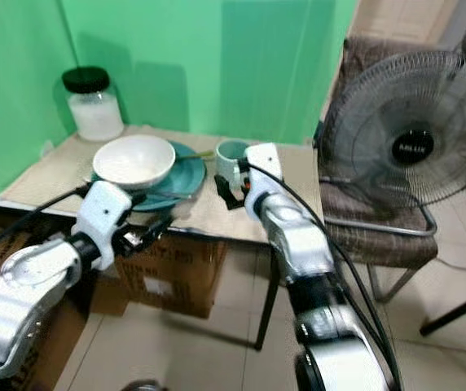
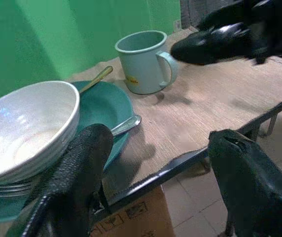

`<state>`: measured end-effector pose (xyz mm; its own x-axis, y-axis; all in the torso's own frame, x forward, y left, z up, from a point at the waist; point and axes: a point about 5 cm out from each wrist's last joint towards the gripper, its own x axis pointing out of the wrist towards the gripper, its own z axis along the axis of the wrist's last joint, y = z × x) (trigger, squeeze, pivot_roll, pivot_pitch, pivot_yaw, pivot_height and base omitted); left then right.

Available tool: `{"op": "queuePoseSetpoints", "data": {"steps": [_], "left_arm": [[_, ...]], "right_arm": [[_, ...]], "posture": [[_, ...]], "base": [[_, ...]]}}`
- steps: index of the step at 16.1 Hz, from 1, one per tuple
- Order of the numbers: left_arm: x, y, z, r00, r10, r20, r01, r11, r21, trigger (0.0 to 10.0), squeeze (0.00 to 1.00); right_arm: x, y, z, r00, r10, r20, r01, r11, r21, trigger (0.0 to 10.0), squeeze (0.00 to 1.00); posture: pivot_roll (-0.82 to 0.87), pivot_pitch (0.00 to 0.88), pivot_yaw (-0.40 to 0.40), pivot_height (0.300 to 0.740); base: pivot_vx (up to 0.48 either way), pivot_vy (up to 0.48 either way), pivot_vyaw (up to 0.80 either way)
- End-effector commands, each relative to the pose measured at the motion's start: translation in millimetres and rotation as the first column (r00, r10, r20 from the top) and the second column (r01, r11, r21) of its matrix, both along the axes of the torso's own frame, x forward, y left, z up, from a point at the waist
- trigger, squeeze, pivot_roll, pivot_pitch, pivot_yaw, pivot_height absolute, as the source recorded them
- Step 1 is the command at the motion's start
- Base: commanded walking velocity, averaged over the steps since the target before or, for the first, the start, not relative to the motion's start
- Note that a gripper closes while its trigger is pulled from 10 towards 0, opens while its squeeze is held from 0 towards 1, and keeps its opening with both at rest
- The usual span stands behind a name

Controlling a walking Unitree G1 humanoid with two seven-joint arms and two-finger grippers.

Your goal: Setting the table

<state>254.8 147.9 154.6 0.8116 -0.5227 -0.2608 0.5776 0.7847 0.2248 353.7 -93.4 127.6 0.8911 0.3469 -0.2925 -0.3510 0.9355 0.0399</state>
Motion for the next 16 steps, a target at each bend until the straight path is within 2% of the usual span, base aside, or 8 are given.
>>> {"op": "queuePoseSetpoints", "data": {"steps": [1,2,3,4,5,11,13,16], "left_arm": [[-1.6,1.9,4.1,1.000,-0.007,0.000,0.007,1.000,-0.001,10.0,1.00],[-2.9,1.9,3.9,1.000,-0.021,-0.006,0.021,1.000,0.007,10.0,1.00],[-5.3,2.3,3.0,0.999,-0.044,-0.020,0.045,0.999,0.021,10.0,0.00],[-6.1,2.9,2.9,0.999,-0.049,-0.022,0.050,0.998,0.028,10.0,0.00],[-8.1,5.7,3.7,0.999,-0.047,-0.026,0.048,0.998,0.037,10.0,0.00],[-27.1,14.0,5.3,0.997,-0.039,-0.069,0.043,0.997,0.056,10.0,0.00],[-30.7,14.6,5.2,0.997,-0.031,-0.074,0.036,0.998,0.058,10.0,0.00],[-34.2,15.6,4.8,0.997,-0.019,-0.081,0.023,0.998,0.058,10.0,0.00]], "right_arm": [[4.0,-1.2,-1.1,1.000,-0.019,0.010,0.019,1.000,-0.004,10.0,1.00],[7.7,1.3,-2.6,0.999,-0.029,0.015,0.029,1.000,-0.001,10.0,1.00],[11.5,5.6,-4.1,0.999,-0.032,0.021,0.032,0.999,0.000,10.0,1.00],[13.1,6.8,-4.2,0.999,-0.043,0.027,0.043,0.999,0.001,10.0,1.00],[16.9,10.8,-5.6,0.998,-0.060,0.033,0.060,0.998,0.005,10.0,0.00],[23.7,19.0,-15.8,0.990,-0.140,0.017,0.141,0.990,-0.029,10.0,0.00],[24.2,20.9,-14.9,0.991,-0.134,0.010,0.134,0.991,0.026,0.3,0.00],[24.3,24.5,-13.7,0.995,-0.100,0.030,0.098,0.994,0.040,0.0,0.00]], "posture": [[0.19,0.000,-0.028,0.740],[0.19,0.000,-0.020,0.740],[0.19,0.000,-0.016,0.740],[0.20,0.000,-0.014,0.740],[0.21,0.000,-0.013,0.740],[0.24,0.000,-0.032,0.740],[0.25,0.000,-0.040,0.740],[0.25,0.000,-0.054,0.740]], "base": [[0.000,0.000,0.00],[0.000,0.000,0.00],[0.000,0.000,0.00],[0.000,0.000,0.00],[0.000,0.000,0.00],[0.000,0.000,0.00],[0.000,0.000,0.00],[0.000,0.000,0.00]]}}
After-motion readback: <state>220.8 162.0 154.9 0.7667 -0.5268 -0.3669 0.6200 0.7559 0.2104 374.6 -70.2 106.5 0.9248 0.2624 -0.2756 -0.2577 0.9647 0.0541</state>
